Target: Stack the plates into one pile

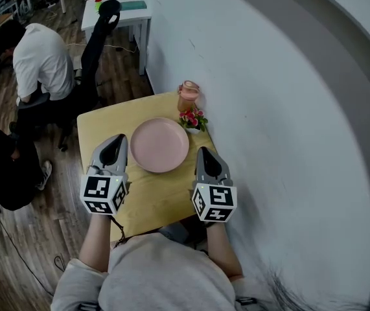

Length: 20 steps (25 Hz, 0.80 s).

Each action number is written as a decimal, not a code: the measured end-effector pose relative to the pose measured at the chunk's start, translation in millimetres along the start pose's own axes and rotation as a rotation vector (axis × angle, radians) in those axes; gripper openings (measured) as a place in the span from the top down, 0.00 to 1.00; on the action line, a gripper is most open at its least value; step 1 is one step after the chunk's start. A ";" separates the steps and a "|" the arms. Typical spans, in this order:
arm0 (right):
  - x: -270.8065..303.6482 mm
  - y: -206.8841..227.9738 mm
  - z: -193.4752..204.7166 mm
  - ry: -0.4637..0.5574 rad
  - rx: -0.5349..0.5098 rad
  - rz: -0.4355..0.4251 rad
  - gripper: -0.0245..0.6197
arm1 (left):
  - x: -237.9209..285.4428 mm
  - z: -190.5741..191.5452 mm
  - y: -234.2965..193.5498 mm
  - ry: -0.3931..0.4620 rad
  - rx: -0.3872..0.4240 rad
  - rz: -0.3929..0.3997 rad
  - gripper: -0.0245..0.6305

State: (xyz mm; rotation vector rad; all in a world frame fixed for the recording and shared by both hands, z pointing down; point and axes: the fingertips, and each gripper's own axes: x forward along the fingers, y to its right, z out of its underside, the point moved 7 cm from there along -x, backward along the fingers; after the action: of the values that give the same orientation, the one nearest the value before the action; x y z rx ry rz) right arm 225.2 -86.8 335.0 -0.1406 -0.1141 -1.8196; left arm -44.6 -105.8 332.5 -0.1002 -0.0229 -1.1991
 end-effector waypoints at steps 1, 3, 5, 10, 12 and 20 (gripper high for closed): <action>-4.8 0.0 -4.5 0.015 -0.006 0.001 0.95 | -4.1 -4.6 1.8 0.015 0.001 -0.003 0.87; -14.0 0.2 -13.3 0.043 -0.014 0.002 0.95 | -11.9 -13.6 5.9 0.044 0.006 -0.005 0.87; -22.7 0.3 -20.9 0.071 -0.014 -0.003 0.95 | -19.5 -22.0 10.6 0.067 0.026 -0.006 0.87; -43.3 -1.1 -33.7 0.123 -0.015 -0.014 0.95 | -38.7 -38.1 21.0 0.114 0.065 -0.008 0.87; -50.7 -2.1 -37.5 0.138 -0.016 -0.016 0.95 | -46.1 -44.2 22.9 0.133 0.066 -0.012 0.87; -78.1 -0.8 -51.5 0.198 -0.037 -0.001 0.95 | -69.5 -63.0 30.4 0.211 0.087 -0.037 0.87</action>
State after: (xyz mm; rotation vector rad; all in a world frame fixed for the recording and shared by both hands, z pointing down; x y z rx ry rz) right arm 241.9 -19.7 272.0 0.0143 0.0592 -1.8272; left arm -43.8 -36.1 262.8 0.1035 0.1081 -1.2386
